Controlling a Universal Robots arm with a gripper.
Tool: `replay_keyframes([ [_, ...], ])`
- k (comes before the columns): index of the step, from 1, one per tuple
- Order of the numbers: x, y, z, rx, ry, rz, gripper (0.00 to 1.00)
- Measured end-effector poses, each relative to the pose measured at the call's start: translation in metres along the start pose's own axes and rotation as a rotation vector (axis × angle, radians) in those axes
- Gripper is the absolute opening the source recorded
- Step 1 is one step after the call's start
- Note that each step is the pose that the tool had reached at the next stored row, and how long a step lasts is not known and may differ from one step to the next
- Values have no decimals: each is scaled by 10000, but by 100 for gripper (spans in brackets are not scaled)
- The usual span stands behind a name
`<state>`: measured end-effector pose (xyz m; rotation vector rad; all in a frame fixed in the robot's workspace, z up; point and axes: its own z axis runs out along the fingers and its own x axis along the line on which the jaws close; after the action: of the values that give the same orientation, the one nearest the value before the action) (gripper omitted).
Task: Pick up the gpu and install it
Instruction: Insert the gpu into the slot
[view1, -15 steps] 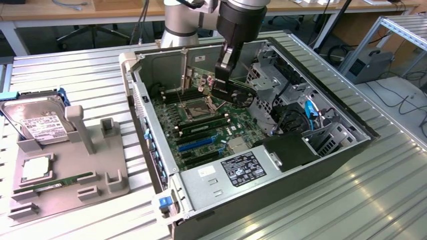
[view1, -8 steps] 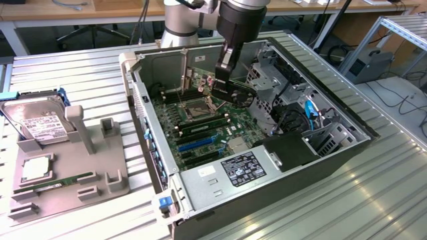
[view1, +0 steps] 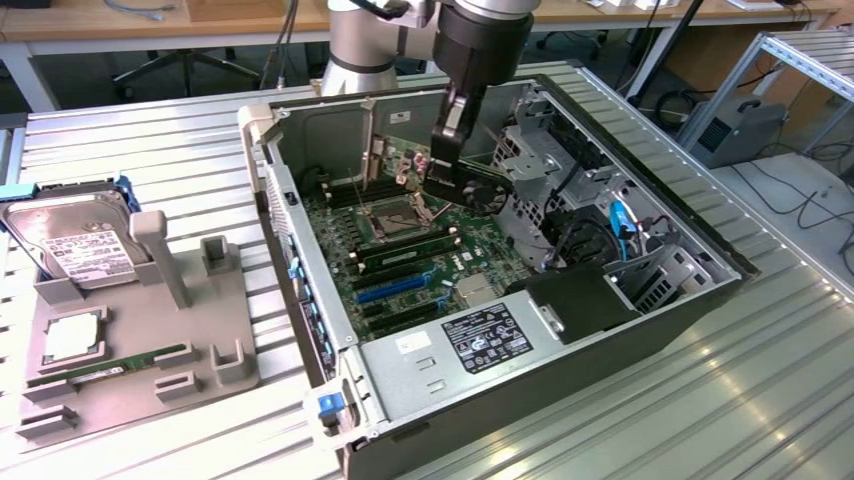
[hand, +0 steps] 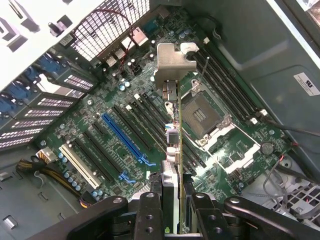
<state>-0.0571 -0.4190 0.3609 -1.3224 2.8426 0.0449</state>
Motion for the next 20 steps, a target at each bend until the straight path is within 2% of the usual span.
replay_keyframes([
  [20, 0, 0, 9, -1, 18, -412, 27],
])
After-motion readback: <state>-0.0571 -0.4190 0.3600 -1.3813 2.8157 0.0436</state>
